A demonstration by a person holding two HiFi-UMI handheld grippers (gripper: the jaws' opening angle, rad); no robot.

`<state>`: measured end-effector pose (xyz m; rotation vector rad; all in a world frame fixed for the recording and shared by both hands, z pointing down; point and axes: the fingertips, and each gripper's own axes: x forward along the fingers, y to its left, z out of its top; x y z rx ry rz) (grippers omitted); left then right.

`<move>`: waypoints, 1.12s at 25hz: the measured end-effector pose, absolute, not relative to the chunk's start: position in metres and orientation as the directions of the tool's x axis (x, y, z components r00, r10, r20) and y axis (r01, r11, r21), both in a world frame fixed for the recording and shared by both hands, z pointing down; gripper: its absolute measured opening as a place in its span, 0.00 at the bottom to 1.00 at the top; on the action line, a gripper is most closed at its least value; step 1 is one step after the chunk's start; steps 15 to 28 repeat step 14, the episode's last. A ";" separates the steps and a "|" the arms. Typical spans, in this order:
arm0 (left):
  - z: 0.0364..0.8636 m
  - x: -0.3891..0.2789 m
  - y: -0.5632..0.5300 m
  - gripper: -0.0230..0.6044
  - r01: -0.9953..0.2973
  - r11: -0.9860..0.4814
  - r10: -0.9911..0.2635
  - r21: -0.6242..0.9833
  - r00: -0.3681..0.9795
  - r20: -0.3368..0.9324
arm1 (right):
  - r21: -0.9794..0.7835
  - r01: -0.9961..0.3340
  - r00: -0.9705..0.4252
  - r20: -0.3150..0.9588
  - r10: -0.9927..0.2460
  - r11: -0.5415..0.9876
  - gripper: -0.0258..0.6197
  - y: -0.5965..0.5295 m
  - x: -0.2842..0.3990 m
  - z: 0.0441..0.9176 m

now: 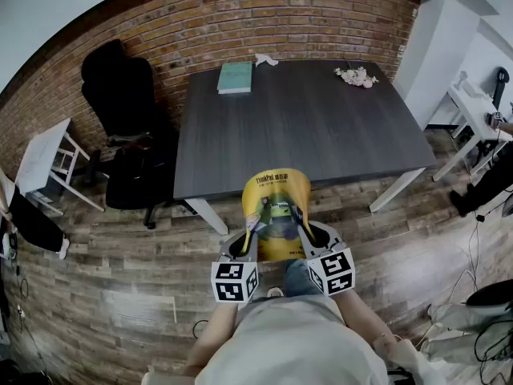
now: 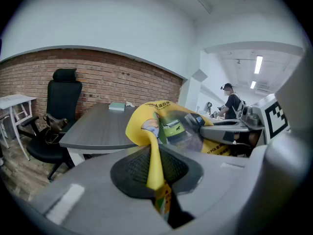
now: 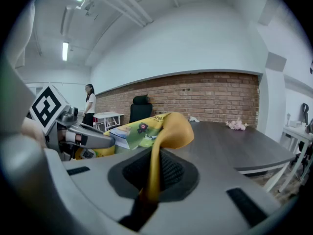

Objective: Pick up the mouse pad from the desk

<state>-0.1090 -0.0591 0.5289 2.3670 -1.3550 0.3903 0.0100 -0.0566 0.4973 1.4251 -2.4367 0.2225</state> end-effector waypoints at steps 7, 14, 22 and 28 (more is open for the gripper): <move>0.527 -0.107 -0.061 0.09 -0.867 -0.462 -0.760 0.190 0.497 0.418 | 0.017 -0.869 -0.461 0.339 -0.820 0.495 0.08 -0.060 0.012 0.496; 0.529 -0.106 -0.064 0.09 -0.866 -0.460 -0.760 0.195 0.498 0.418 | 0.015 -0.868 -0.463 0.340 -0.819 0.497 0.08 -0.063 0.013 0.500; 0.529 -0.106 -0.064 0.09 -0.866 -0.460 -0.760 0.195 0.498 0.418 | 0.015 -0.868 -0.463 0.340 -0.819 0.497 0.08 -0.063 0.013 0.500; 0.529 -0.106 -0.064 0.09 -0.866 -0.460 -0.760 0.195 0.498 0.418 | 0.015 -0.868 -0.463 0.340 -0.819 0.497 0.08 -0.063 0.013 0.500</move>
